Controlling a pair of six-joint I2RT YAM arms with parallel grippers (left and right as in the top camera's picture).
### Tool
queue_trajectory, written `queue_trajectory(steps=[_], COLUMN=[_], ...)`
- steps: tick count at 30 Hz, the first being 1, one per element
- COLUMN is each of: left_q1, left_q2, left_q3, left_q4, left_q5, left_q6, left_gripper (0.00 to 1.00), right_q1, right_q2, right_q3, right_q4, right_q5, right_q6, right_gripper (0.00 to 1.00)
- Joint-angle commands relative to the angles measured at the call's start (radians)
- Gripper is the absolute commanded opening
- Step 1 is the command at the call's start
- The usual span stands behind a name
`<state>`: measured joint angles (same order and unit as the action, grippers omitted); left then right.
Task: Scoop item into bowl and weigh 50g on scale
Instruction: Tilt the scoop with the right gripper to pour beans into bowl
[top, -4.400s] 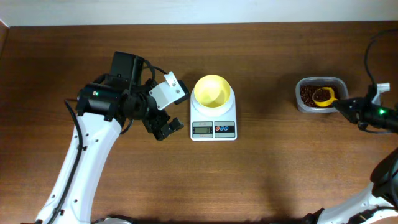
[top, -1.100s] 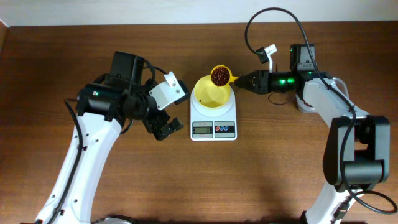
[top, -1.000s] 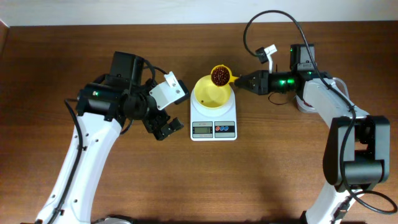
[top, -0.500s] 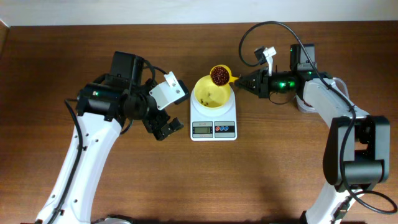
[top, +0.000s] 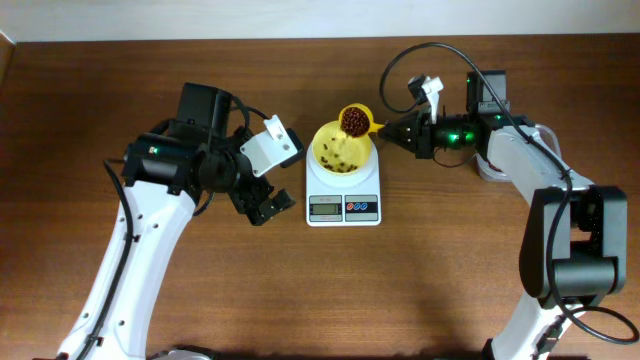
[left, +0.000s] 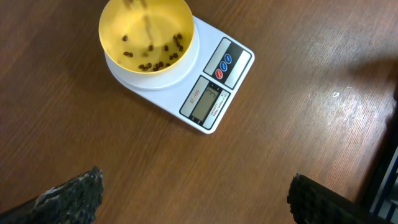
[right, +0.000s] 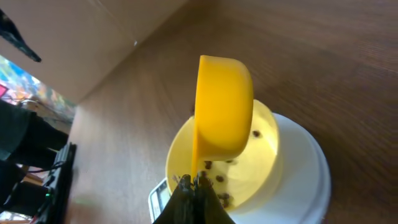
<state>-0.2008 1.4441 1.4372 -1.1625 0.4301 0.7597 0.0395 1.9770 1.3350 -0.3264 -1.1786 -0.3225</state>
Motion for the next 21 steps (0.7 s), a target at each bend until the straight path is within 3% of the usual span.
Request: queue_trajectory(steps=[1, 6, 10, 21], left_q1=[0.0, 0.0, 0.0, 0.0], left_q2=[0.0, 0.0, 0.0, 0.0], left_q3=[-0.003, -0.003, -0.003, -0.003], left_q4=[0.001, 0.001, 0.001, 0.001], left_q5=[0.018, 0.018, 0.018, 0.018], left_q6=[0.013, 0.013, 0.013, 0.013], left_gripper=[0.99, 0.99, 0.99, 0.99], right_q1=[0.006, 0.006, 0.006, 0.006], right_q2=[0.01, 0.01, 0.01, 0.01], right_q3=[0.005, 0.005, 0.005, 0.005], right_q4=[0.011, 0.014, 0.014, 0.018], right_q5=[0.047, 0.047, 0.047, -0.047], right_q6=[-0.019, -0.019, -0.142, -0.171], right_gripper=[0.04, 0.04, 0.04, 0.04])
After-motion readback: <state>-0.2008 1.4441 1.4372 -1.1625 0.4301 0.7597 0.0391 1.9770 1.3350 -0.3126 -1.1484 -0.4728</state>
